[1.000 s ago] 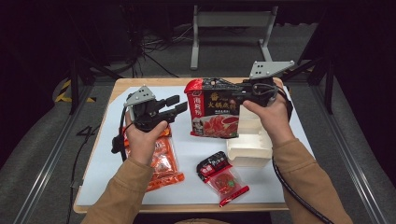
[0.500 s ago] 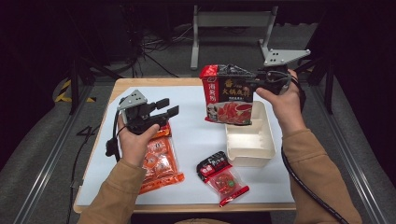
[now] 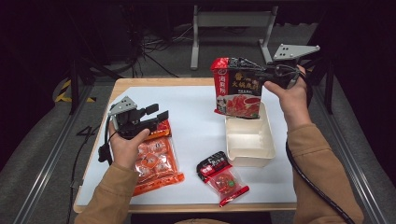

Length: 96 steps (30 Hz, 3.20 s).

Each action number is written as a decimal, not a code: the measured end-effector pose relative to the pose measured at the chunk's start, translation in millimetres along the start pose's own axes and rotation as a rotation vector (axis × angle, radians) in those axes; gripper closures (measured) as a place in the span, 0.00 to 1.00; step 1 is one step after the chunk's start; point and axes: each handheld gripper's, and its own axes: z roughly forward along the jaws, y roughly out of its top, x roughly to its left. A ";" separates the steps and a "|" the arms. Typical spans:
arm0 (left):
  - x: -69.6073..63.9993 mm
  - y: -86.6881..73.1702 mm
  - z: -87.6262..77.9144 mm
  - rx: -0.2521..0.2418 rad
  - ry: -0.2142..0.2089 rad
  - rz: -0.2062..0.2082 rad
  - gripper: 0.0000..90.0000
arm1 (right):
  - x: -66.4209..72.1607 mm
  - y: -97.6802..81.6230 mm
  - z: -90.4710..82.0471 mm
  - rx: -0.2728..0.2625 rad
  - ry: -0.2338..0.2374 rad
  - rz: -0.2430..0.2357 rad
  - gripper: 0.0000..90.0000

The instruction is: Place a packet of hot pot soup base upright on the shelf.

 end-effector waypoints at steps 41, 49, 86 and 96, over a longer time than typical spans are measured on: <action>1.8 -3.9 -3.4 0.014 0.038 0.014 0.49 | -34.1 -57.1 14.5 0.006 -0.050 -0.026 0.85; 0.9 -4.5 -2.1 0.019 0.039 0.021 0.49 | -32.4 -61.3 17.9 0.020 -0.041 -0.034 0.84; 2.5 -7.7 -1.1 0.036 0.040 0.007 0.48 | -33.3 -109.7 11.9 0.063 -0.045 0.105 0.81; 3.9 -8.6 -1.3 0.047 0.043 0.008 0.47 | -35.6 -118.3 7.1 0.075 -0.062 0.132 0.81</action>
